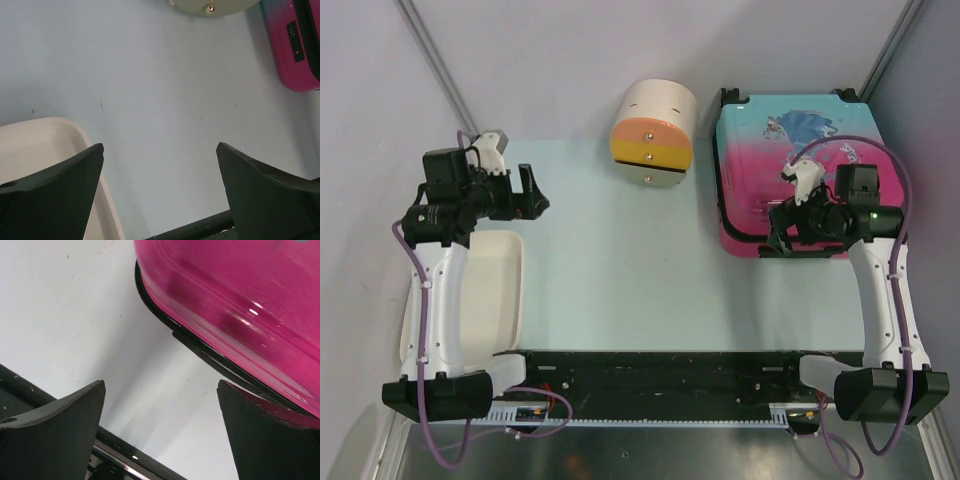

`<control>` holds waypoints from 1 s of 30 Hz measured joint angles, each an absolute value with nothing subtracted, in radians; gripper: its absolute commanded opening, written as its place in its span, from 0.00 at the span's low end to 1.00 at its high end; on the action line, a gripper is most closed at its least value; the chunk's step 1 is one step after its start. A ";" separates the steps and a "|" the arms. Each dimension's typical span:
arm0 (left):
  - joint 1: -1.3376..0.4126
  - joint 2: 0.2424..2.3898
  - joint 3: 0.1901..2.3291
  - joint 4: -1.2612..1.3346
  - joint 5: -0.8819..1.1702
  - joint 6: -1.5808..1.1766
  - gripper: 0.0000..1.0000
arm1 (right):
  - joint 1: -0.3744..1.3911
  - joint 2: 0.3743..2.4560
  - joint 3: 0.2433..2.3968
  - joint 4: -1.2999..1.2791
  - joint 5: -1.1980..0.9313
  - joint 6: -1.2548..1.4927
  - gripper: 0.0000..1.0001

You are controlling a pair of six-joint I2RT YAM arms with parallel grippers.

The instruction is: Open, take out, and arrange the luggage

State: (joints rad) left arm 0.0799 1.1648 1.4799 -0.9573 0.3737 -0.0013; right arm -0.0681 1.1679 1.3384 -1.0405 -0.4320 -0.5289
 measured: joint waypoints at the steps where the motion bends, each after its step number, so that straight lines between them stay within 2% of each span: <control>1: 0.080 1.161 1.478 -0.953 0.374 -0.002 1.00 | -0.061 1.165 1.331 -1.044 -0.432 -0.541 1.00; 10: 0.080 1.147 1.473 -0.904 0.442 0.009 1.00 | 0.051 1.084 1.112 -1.066 -0.371 -0.741 0.97; 16: 0.080 1.147 1.465 -0.881 0.550 0.021 1.00 | 0.051 1.074 0.927 -1.010 -0.253 -0.938 0.95; 23: 0.080 1.123 1.418 -0.834 0.622 0.046 1.00 | 0.044 1.103 0.848 -0.829 -0.161 -1.139 0.93; 30: 0.080 1.095 1.378 -0.811 0.636 0.057 1.00 | 0.017 1.213 0.832 -0.699 -0.093 -1.255 0.85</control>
State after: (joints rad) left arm 0.0803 1.0954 1.3781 -0.8108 0.6365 0.0566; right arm 0.0174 1.2125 0.8318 -0.6994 -0.0933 -1.2549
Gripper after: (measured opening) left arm 0.996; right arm 0.893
